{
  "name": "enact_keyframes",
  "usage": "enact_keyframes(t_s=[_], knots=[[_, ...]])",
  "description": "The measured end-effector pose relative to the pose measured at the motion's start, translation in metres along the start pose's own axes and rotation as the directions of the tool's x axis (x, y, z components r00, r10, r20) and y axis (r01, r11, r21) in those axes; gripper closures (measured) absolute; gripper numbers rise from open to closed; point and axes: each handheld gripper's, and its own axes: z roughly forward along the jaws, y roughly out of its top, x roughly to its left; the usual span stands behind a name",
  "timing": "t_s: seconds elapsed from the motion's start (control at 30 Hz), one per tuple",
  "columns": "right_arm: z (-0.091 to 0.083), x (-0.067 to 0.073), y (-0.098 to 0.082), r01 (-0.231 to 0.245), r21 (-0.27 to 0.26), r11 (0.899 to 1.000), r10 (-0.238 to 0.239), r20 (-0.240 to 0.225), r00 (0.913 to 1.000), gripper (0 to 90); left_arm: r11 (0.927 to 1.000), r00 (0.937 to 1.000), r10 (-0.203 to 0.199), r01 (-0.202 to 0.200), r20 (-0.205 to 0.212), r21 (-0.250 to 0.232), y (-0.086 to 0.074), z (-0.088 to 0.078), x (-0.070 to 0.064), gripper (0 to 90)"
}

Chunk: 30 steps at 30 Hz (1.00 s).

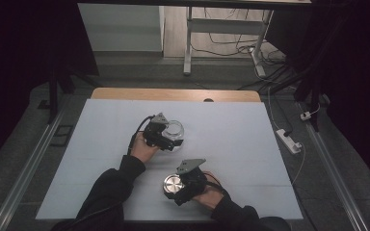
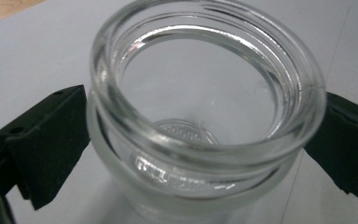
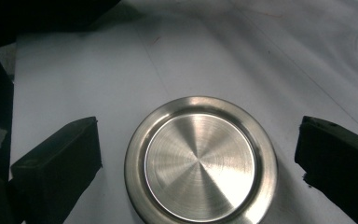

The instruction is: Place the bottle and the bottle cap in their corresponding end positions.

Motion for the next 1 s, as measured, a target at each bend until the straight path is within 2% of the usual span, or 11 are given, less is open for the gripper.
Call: enact_keyframes(t_s=[0.17, 0.3, 0.77, 1.0], knots=[[-0.003, 0.000, 0.001, -0.013, -0.018, 1.000, 0.012, -0.007, 0.9999, 0.0, 1.0000, 1.0000, -0.005, 0.005, -0.008, 0.002, 0.000, -0.007, 0.001, 0.0], [-0.004, 0.001, 0.003, -0.011, -0.024, 1.000, 0.011, -0.016, 0.9998, 0.0, 0.9995, 0.9996, -0.028, 0.028, 0.001, -0.014, 0.000, -0.013, 0.002, 0.0], [-0.011, 0.003, 0.007, 0.005, -0.050, 0.999, -0.004, 0.006, 1.0000, 0.0, 0.9998, 0.9999, -0.017, 0.017, 0.002, -0.010, -0.005, -0.029, -0.002, 0.0], [-0.018, 0.003, 0.009, 0.032, -0.064, 0.997, -0.031, 0.022, 0.9993, 0.0, 0.9990, 0.9997, -0.024, 0.024, 0.009, -0.038, -0.004, -0.039, -0.003, 0.0]])
